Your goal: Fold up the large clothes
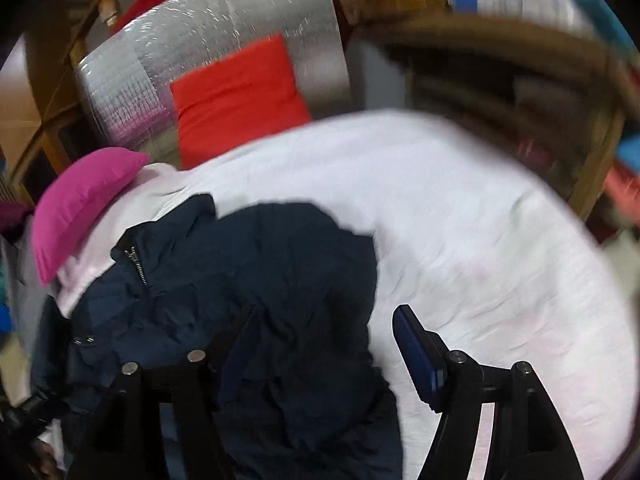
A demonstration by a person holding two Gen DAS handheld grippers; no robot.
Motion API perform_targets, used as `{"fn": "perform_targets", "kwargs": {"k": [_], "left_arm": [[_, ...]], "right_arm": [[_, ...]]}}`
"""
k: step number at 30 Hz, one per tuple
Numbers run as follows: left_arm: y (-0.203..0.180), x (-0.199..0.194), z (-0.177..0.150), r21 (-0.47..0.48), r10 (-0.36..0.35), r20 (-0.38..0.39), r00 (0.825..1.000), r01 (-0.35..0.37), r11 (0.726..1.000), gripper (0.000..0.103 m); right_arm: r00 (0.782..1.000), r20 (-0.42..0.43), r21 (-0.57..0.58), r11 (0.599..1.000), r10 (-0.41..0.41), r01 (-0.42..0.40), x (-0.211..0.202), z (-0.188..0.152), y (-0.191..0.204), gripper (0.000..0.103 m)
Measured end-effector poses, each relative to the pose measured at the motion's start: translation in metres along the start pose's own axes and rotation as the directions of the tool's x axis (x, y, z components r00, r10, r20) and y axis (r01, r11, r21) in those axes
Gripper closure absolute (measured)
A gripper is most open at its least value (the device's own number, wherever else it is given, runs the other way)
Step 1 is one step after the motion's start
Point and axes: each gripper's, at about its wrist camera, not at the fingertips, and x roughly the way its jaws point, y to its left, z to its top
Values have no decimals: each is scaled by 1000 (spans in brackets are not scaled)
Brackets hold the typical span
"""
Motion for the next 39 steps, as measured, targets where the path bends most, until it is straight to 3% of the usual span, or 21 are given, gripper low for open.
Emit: {"fn": "perform_targets", "kwargs": {"k": [2, 5, 8, 10, 13, 14, 18, 25, 30, 32, 34, 37, 39], "left_arm": [[0, -4, -3, 8, 0, -2, 1000, 0, 1000, 36], [-6, -10, -9, 31, 10, -6, 1000, -10, 999, 35], [-5, -19, -15, 49, 20, -6, 1000, -20, 999, 35], [-5, -23, -17, 60, 41, -4, 999, -40, 997, 35], [0, -29, -20, 73, 61, -2, 998, -61, 995, 35], [3, -32, -21, 78, 62, -1, 998, -62, 995, 35], [19, -45, -20, 75, 60, 9, 998, -61, 995, 35], [56, -62, -10, -26, 74, 34, 997, -73, 997, 35], [72, -64, -6, -67, 86, 25, 996, -84, 994, 35], [77, -59, -2, -89, 87, 23, 996, -85, 992, 35], [85, -60, 1, -112, 92, 24, 995, -89, 990, 35], [105, -63, 6, -154, 103, 27, 994, -98, 983, 35], [117, -64, 9, -191, 108, 27, 994, -101, 976, 35]], "right_arm": [[999, 44, -24, 1000, 20, -18, -13, -3, 10, 31], [996, 16, -65, 994, 87, -86, -14, -7, 34, 31], [989, -53, -123, 982, 136, -142, 0, -14, 68, 37], [982, -105, -155, 973, 157, -172, 14, -19, 90, 46], [957, -269, -185, 969, 110, -164, 49, -41, 115, 47], [954, -288, -193, 971, 81, -141, 53, -47, 118, 47], [960, -281, -209, 975, 10, -72, 46, -49, 128, 46], [979, -197, -280, 953, 59, -114, 3, -40, 180, 46], [958, -278, -369, 914, 67, -171, 16, -67, 224, 46], [946, -324, -387, 908, 28, -159, 33, -80, 232, 46], [951, -310, -394, 908, 13, -141, 36, -86, 234, 45], [950, -302, -323, 929, 77, -178, 24, -79, 227, 45], [960, -245, -289, 935, 134, -204, 6, -72, 221, 45]]}}
